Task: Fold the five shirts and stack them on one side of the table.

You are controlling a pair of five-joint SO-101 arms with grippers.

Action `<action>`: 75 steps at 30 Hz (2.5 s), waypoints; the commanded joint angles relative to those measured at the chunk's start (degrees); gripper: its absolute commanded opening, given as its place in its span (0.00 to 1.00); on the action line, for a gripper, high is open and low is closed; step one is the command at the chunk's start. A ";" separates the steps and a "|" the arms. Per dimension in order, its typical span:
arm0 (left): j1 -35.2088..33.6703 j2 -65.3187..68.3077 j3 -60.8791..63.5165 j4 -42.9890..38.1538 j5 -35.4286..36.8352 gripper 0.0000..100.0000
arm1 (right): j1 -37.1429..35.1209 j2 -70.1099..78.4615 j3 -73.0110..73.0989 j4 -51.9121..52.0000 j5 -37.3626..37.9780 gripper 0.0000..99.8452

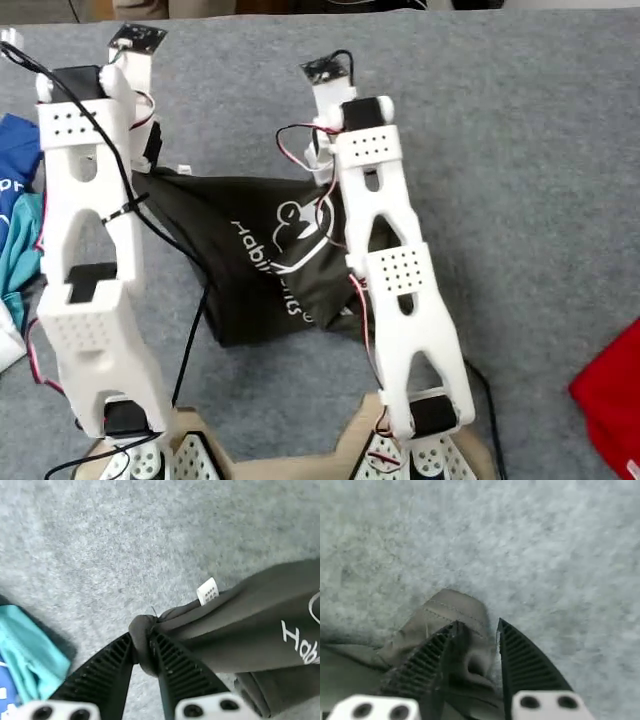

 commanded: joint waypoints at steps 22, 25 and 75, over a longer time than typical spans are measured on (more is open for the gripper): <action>-0.97 -14.46 2.11 0.70 -3.96 0.02 | -2.77 -0.84 1.80 0.97 -3.60 0.01; -0.97 -15.52 2.11 0.70 -3.96 0.02 | -0.66 -2.68 -4.00 0.97 -3.69 0.01; -4.92 -17.98 12.75 0.62 -4.40 0.02 | 9.54 -18.77 6.02 0.53 2.73 0.23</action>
